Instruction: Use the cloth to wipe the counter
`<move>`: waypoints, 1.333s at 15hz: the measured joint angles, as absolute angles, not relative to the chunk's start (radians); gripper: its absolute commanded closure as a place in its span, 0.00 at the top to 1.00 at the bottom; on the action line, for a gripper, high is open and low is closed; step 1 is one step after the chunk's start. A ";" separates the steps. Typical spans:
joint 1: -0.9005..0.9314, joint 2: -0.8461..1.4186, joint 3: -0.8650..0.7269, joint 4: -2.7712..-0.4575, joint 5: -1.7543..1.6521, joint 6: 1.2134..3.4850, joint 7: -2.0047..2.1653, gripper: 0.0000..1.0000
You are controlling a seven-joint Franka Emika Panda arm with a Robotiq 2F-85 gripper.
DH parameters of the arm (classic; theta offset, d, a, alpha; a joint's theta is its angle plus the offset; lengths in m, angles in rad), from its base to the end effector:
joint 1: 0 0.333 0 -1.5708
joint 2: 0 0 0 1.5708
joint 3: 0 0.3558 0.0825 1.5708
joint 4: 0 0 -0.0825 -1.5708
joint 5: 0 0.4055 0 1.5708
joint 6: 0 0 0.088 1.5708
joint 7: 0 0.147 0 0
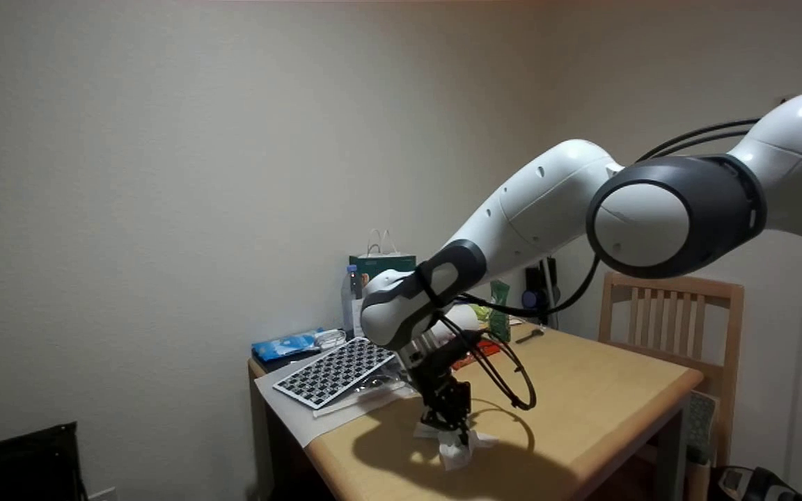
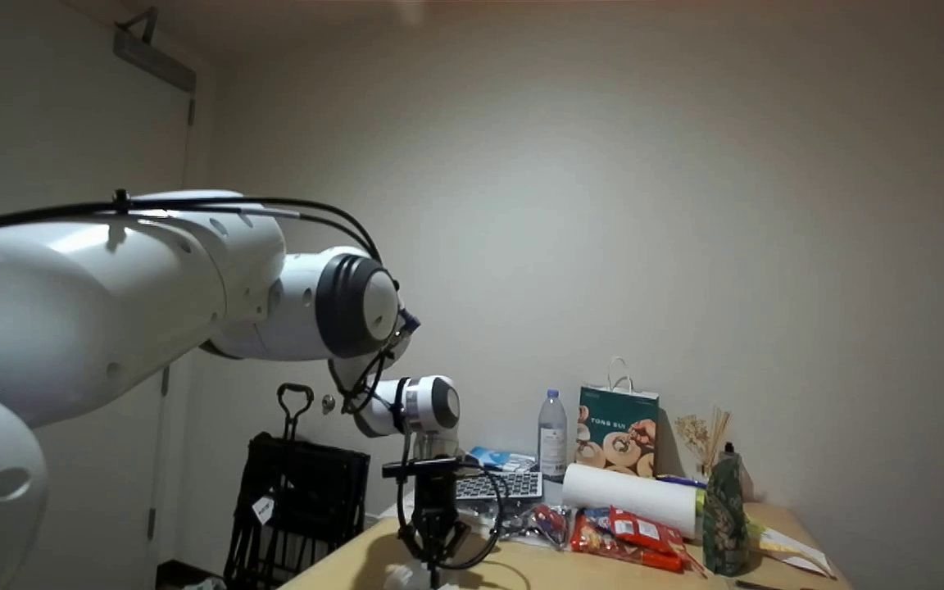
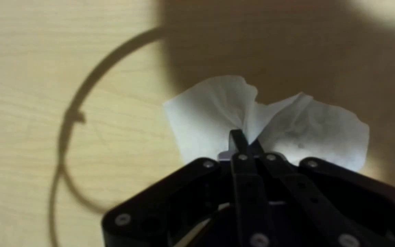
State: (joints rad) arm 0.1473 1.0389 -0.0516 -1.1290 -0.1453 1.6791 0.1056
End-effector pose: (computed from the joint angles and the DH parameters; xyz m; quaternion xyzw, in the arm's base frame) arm 0.7380 0.0601 0.1142 0.9659 0.0272 -0.2299 0.1164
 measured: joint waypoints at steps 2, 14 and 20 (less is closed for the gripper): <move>0.099 1.003 -0.079 -1.199 -0.128 1.727 0.146 0.01; -0.004 0.967 -0.124 -1.271 -0.069 1.757 0.230 0.00; -0.115 0.953 -0.117 -1.293 0.021 1.746 0.225 0.00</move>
